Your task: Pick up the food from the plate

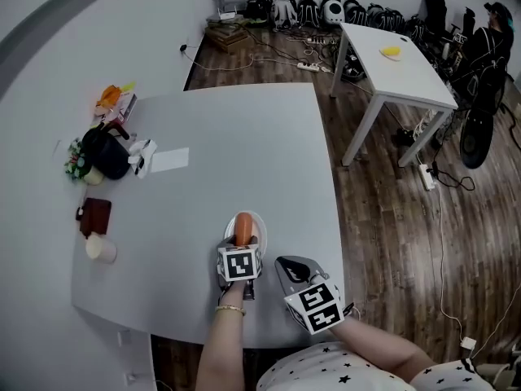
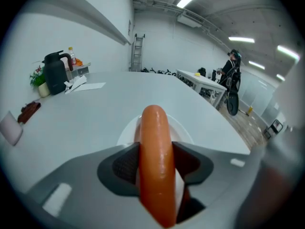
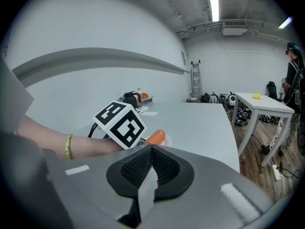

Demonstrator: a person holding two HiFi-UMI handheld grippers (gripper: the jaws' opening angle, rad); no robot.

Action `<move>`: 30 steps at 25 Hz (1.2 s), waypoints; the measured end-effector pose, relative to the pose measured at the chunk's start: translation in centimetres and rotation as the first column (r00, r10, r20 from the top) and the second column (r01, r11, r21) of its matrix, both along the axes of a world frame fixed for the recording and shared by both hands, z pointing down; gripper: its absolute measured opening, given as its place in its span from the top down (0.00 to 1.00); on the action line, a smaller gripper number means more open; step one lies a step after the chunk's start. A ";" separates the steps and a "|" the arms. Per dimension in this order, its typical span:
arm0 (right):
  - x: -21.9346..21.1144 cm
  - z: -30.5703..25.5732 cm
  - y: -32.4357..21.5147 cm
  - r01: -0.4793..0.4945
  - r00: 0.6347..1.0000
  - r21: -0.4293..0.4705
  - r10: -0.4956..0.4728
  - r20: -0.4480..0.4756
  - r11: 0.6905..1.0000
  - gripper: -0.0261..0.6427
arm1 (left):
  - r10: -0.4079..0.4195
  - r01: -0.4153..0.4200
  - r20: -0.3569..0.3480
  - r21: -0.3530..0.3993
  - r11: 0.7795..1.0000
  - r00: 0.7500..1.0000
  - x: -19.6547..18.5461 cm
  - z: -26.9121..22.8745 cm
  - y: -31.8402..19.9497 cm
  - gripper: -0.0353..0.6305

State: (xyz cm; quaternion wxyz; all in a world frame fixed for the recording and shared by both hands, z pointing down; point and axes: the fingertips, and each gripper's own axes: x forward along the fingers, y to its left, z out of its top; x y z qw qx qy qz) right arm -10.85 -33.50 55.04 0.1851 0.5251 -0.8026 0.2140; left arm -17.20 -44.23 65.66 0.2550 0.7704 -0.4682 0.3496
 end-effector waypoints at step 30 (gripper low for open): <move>-0.2 -3.3 2.8 0.076 0.995 0.072 -0.081 0.055 0.994 0.96 | -0.058 0.243 -0.515 0.300 0.922 0.855 -0.3 -16.9 13.6 0.63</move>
